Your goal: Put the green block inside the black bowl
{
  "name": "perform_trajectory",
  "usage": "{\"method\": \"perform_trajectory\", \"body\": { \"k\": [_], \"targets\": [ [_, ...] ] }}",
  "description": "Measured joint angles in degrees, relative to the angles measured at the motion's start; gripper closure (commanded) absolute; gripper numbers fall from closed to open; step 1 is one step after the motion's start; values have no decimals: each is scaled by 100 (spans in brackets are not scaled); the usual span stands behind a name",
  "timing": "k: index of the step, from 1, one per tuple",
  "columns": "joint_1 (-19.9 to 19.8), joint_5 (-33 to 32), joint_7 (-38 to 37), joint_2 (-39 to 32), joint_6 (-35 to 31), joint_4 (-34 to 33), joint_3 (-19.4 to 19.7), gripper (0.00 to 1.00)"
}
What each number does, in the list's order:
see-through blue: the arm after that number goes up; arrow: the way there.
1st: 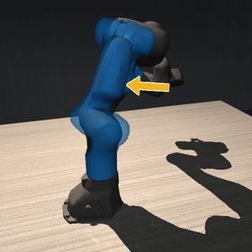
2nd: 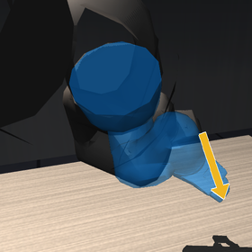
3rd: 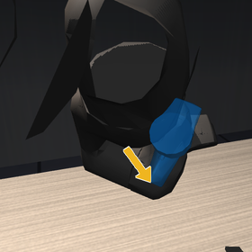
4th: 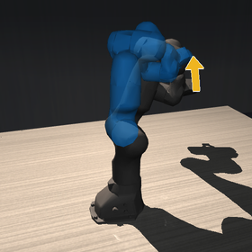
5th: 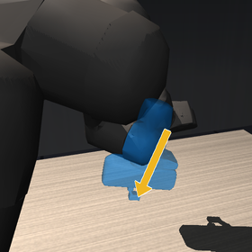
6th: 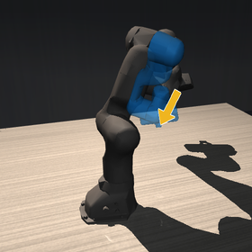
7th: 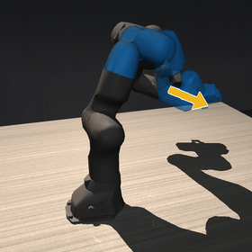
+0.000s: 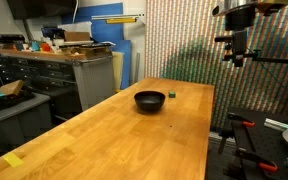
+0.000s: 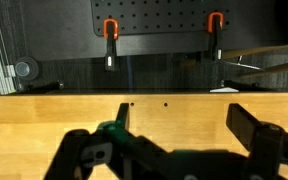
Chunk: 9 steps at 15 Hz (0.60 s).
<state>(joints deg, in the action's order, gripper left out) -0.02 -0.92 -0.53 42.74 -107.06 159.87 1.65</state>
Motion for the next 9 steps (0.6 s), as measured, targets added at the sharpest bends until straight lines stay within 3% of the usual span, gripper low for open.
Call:
{"method": "perform_trajectory", "body": {
  "k": [4, 9],
  "targets": [
    [-10, 84, -291, -171, -208, -30, 0, 0],
    [-131, 420, -843, -881, -1321, -167, 0, 0]
  ]
}}
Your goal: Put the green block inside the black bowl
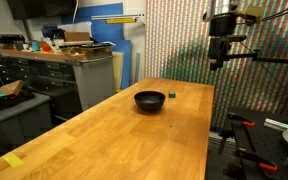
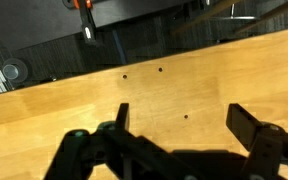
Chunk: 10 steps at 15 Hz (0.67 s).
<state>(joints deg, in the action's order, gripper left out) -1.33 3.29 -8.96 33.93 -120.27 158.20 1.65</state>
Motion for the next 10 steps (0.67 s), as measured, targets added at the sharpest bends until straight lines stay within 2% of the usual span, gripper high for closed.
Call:
{"method": "perform_trajectory", "body": {
  "k": [6, 10],
  "targets": [
    [-253, 65, -576, -1445, -1522, -450, 0, 0],
    [-461, -33, -971, -2465, -2030, -1033, 5, 0]
  ]
}}
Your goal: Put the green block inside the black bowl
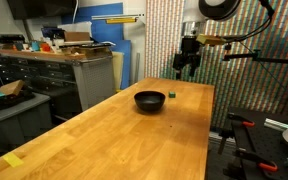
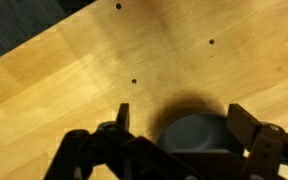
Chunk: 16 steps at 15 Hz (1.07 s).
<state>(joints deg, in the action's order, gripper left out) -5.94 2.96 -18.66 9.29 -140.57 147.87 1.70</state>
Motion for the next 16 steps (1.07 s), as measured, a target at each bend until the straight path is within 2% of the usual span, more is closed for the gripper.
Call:
{"method": "perform_trajectory", "body": {
  "k": [4, 8, 16],
  "targets": [
    [-162, -340, -573, -875, -196, -613, 118, 0],
    [-184, -460, -914, -1605, -302, -1150, 472, 0],
    [-310, 43, -924, -2800, -317, -2060, 1031, 0]
  ]
}}
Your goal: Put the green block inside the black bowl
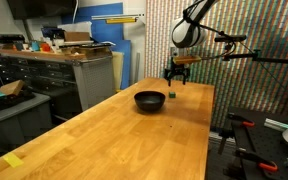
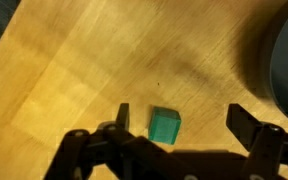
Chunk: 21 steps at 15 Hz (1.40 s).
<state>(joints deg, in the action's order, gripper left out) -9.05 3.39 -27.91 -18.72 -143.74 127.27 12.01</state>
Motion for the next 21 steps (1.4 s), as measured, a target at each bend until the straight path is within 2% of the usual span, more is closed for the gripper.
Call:
{"method": "perform_trajectory", "body": {
  "k": [4, 12, 13, 14, 21],
  "targets": [
    [-113, 290, 37, -503, -8, -395, 29, 0],
    [-217, 426, 39, -1318, -73, -1014, 73, 0],
    [-227, 427, 39, -1407, -74, -1077, 88, 9],
    [-236, 427, 39, -1495, -74, -1136, 103, 26],
    [-280, 557, 92, -1799, -74, -1413, 100, 80]
  ]
}}
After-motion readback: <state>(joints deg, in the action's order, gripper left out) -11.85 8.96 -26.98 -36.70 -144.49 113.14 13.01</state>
